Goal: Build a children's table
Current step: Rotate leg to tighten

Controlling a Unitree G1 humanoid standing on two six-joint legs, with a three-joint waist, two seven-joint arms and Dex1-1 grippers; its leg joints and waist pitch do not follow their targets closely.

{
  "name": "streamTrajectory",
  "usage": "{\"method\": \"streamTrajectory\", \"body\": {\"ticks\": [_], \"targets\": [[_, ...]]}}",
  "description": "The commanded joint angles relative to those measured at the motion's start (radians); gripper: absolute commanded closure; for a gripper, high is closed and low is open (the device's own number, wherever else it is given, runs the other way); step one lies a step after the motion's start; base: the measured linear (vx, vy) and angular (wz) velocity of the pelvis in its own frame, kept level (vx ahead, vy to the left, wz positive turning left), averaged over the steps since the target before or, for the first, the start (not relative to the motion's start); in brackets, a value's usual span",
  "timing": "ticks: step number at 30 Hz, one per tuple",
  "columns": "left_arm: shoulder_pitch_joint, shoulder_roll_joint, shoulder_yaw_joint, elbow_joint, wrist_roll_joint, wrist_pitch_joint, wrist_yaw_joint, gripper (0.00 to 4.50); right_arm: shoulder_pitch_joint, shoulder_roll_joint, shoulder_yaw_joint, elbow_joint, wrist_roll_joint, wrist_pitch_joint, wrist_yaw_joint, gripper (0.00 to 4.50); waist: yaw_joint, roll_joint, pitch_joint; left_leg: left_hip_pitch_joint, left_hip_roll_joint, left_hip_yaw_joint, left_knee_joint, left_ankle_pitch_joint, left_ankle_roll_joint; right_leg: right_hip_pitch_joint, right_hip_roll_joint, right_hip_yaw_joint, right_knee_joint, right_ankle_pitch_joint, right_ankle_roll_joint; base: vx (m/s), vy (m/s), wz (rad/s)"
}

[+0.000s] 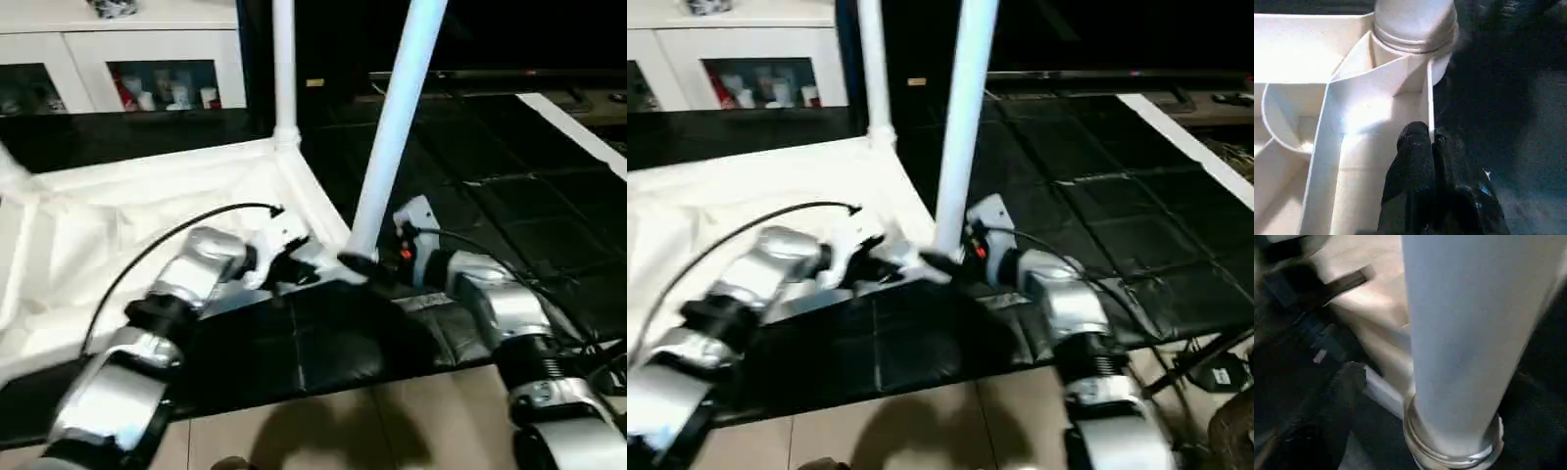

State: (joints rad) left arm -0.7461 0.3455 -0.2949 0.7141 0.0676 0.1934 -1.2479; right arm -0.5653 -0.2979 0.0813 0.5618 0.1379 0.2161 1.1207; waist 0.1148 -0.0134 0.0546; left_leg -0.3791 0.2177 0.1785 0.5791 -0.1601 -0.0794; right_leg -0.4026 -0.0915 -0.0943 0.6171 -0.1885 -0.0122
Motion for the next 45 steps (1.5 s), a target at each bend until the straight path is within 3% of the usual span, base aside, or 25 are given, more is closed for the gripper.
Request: {"method": "streamTrajectory", "body": {"ticks": [1,5,10,12,23,27,28,32,35,39,42,44,45], "targets": [[-0.002,0.013,-0.037,-0.056,-0.023,-0.035,-0.125,4.50,0.004,-0.025,0.022,-0.022,0.016,-0.018,0.093,0.05,0.007,0.003,-0.078,0.020,0.021,0.004,-0.050,-0.137,0.075,0.059,-0.056,0.050,-0.052,-0.005,-0.271,0.000,0.000,0.00],[0.006,0.047,-0.076,-0.079,-0.023,-0.067,-0.224,4.50,-0.015,-0.072,0.047,-0.007,0.030,-0.029,0.230,0.05,0.025,0.005,-0.075,0.023,0.025,0.003,-0.053,-0.177,0.058,0.051,-0.058,0.050,-0.055,-0.058,-0.270,0.000,0.000,0.00],[0.013,0.067,-0.112,-0.093,-0.016,-0.089,-0.291,4.50,-0.043,-0.095,0.082,0.024,0.038,-0.017,0.344,0.05,0.030,0.003,-0.071,0.023,0.025,0.001,-0.057,-0.239,0.025,0.049,-0.061,0.051,-0.062,-0.150,-0.249,0.000,0.000,0.00],[0.015,0.070,-0.116,-0.100,-0.018,-0.088,-0.303,4.50,-0.049,-0.098,0.090,0.033,0.041,-0.018,0.370,0.21,0.031,-0.003,-0.070,0.022,0.025,0.001,-0.057,-0.244,0.021,0.049,-0.063,0.052,-0.064,-0.179,-0.241,0.000,0.000,0.00],[0.020,0.074,-0.121,-0.102,-0.018,-0.105,-0.305,4.50,-0.073,-0.098,0.120,0.076,0.055,-0.007,0.472,1.16,0.033,-0.005,-0.074,0.017,0.024,0.000,-0.052,-0.190,0.039,0.050,-0.060,0.050,-0.056,-0.137,-0.244,0.000,0.000,0.00],[0.021,0.074,-0.117,-0.098,-0.015,-0.108,-0.293,4.50,-0.071,-0.094,0.118,0.077,0.059,-0.011,0.482,1.46,0.033,-0.005,-0.074,0.017,0.023,0.000,-0.053,-0.201,0.034,0.050,-0.061,0.050,-0.059,-0.161,-0.240,0.000,0.000,0.00],[0.021,0.073,-0.116,-0.097,-0.015,-0.109,-0.290,4.50,-0.070,-0.093,0.117,0.077,0.060,-0.012,0.484,1.60,0.033,-0.009,-0.074,0.017,0.023,0.001,-0.052,-0.201,0.034,0.050,-0.061,0.050,-0.059,-0.162,-0.239,0.000,0.000,0.00],[0.019,0.071,-0.112,-0.086,-0.012,-0.118,-0.275,4.50,-0.068,-0.088,0.119,0.080,0.065,-0.014,0.488,1.83,0.034,-0.001,-0.075,0.017,0.024,-0.001,-0.052,-0.194,0.034,0.049,-0.061,0.050,-0.057,-0.153,-0.241,0.000,0.000,0.00],[0.018,0.068,-0.109,-0.077,-0.010,-0.123,-0.266,4.50,-0.065,-0.085,0.120,0.077,0.070,-0.014,0.485,2.08,0.035,-0.004,-0.075,0.017,0.023,0.000,-0.052,-0.199,0.033,0.050,-0.060,0.050,-0.058,-0.146,-0.243,0.000,0.000,0.00],[0.014,0.046,-0.084,-0.070,-0.018,-0.086,-0.208,4.50,-0.047,-0.074,0.103,0.058,0.086,0.006,0.451,2.30,0.039,-0.003,-0.073,0.019,0.024,0.000,-0.052,-0.211,0.026,0.050,-0.062,0.050,-0.060,-0.163,-0.241,0.000,0.000,0.00],[-0.004,-0.034,-0.010,-0.062,-0.033,0.041,-0.003,4.50,0.006,-0.019,0.062,-0.009,0.067,0.047,0.232,2.36,0.039,-0.007,-0.070,0.021,0.023,0.000,-0.054,-0.223,0.015,0.047,-0.063,0.052,-0.064,-0.202,-0.223,0.000,0.000,0.00],[-0.007,-0.051,0.005,-0.062,-0.037,0.067,0.037,4.50,0.012,0.004,0.048,-0.013,0.059,0.050,0.161,2.39,0.032,-0.009,-0.069,0.015,0.020,-0.005,-0.058,-0.230,-0.001,0.052,-0.065,0.049,-0.068,-0.258,-0.201,0.000,0.000,0.00],[-0.017,-0.090,0.034,-0.061,-0.047,0.113,0.114,4.50,0.006,0.057,0.018,-0.004,0.046,0.069,0.017,2.41,0.028,-0.008,-0.070,0.017,0.019,-0.005,-0.058,-0.235,-0.006,0.049,-0.065,0.050,-0.071,-0.276,-0.189,0.000,0.000,0.00]]}}
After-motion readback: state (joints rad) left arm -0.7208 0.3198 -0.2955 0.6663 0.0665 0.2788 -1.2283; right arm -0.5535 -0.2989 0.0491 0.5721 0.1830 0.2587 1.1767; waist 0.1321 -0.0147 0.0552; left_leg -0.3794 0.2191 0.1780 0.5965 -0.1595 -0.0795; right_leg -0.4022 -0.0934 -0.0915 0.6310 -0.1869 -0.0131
